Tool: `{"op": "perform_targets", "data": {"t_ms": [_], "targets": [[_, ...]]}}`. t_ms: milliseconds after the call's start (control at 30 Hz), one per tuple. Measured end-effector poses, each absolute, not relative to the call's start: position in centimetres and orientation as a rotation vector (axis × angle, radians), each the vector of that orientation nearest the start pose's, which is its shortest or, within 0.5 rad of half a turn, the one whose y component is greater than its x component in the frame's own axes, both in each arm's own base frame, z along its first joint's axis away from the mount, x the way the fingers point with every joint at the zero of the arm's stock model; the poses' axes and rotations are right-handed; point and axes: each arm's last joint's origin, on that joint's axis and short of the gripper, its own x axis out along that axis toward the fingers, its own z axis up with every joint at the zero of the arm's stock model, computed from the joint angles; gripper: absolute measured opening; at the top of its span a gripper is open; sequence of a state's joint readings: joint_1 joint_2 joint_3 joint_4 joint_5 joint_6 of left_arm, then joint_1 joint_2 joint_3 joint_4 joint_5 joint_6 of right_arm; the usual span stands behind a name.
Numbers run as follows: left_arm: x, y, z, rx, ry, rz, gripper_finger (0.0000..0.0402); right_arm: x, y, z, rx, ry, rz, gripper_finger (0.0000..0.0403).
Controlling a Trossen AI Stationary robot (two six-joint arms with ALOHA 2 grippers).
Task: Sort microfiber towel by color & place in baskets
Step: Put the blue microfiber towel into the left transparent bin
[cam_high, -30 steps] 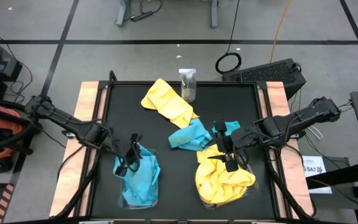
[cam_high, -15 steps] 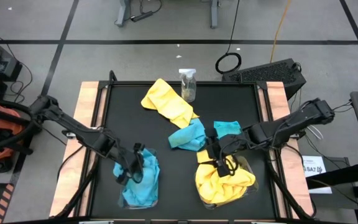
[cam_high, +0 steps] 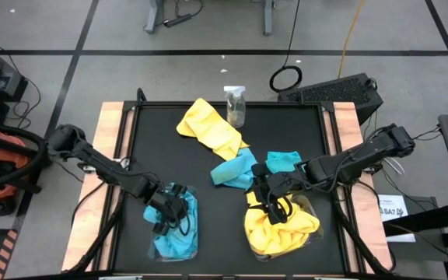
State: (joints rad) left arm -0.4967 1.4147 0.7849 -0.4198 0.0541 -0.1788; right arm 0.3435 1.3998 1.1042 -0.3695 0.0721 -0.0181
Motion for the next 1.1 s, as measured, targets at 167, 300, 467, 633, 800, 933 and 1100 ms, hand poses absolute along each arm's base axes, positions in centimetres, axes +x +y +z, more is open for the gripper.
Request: {"op": "perform_targets", "data": {"t_ms": [167,300,467,633,800,933,1100], "targets": [[22.8,-12.6,18.4,0.077,1.072,-0.401,0.0118,28.6,10.0,29.0,-0.155,0.651,0.267,0.0215],[22.9,-12.6,18.9,0.074,1.09,-0.41,0.016,28.6,10.0,29.0,-0.155,0.651,0.267,0.0215],[22.9,-12.8,21.6,0.071,1.111,-0.422,0.0189,28.6,10.0,29.0,-0.156,0.652,0.267,0.0215],[22.7,-12.6,25.1,0.084,1.104,-0.406,0.0194,28.6,10.0,29.0,-0.155,0.652,0.267,0.0215],[22.4,-12.2,27.7,0.139,1.106,-0.352,0.0194,28.6,10.1,29.0,-0.152,0.652,0.268,0.0215],[22.1,-11.9,29.1,0.179,1.128,-0.31,0.0194,28.4,10.4,29.0,-0.154,0.652,0.278,0.0215],[22.6,-12.5,30.6,0.137,1.05,-0.364,0.0194,28.3,10.8,29.0,-0.159,0.652,0.292,0.0215]]}}
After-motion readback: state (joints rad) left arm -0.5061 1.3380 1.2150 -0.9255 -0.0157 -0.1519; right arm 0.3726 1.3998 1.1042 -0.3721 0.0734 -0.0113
